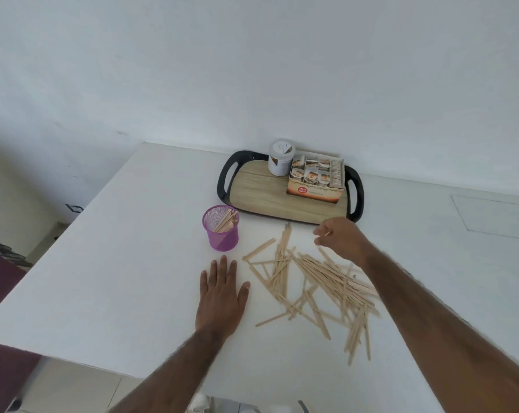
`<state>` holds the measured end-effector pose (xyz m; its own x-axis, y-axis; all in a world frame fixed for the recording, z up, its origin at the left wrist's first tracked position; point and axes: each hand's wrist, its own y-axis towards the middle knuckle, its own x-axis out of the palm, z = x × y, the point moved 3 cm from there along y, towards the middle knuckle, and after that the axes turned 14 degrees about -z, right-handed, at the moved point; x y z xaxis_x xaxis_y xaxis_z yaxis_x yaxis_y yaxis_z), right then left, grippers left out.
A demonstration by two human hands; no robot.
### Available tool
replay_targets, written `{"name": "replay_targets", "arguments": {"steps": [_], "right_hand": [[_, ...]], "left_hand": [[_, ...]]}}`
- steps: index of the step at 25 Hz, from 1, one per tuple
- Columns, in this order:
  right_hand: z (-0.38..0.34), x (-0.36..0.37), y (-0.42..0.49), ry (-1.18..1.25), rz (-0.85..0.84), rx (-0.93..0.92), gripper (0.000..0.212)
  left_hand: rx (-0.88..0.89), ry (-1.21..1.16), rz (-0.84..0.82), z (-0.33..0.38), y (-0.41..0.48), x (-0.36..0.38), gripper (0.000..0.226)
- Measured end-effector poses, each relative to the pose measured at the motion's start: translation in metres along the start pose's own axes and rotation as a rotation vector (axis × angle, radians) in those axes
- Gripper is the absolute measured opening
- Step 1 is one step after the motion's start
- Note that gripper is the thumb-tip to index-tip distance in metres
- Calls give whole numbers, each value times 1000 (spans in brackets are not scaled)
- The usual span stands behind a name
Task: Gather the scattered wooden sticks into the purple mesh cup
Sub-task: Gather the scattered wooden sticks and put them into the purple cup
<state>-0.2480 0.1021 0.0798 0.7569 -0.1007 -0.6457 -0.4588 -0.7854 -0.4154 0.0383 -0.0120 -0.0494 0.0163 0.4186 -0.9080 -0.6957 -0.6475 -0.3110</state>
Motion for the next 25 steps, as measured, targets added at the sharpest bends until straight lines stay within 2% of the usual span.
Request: {"name": "replay_targets", "arguments": {"steps": [3,8,10,12,14,17,19,21,25], "right_hand": [[79,-15,-41,42,36,192,24],[131,7,-75,-187,-54,329,51],[126,23,-73,-305,-64,298,51],[118,37,-69,-368,-74,217,41],[112,43,-67,-317,-67,142,36],[107,39,-67,-229,11,99,46],[101,40,-63,-334,-6,117,61],[92,47,-58,-537,-46,160,70],[81,63,-49,-654,7,167,59]], "left_hand": [[136,88,-17,13,-4,3,79],[399,161,-43,81,-2,20,80],[430,187,-69,109,4,27,80],[433,205,-95,129,8,33,79],[442,217,-123,141,11,38,78],[447,194,-139,149,16,39,73],[443,168,-135,149,20,36,67],[449,149,-133,149,23,34,61],[466,96,-133,149,25,28,55]]}}
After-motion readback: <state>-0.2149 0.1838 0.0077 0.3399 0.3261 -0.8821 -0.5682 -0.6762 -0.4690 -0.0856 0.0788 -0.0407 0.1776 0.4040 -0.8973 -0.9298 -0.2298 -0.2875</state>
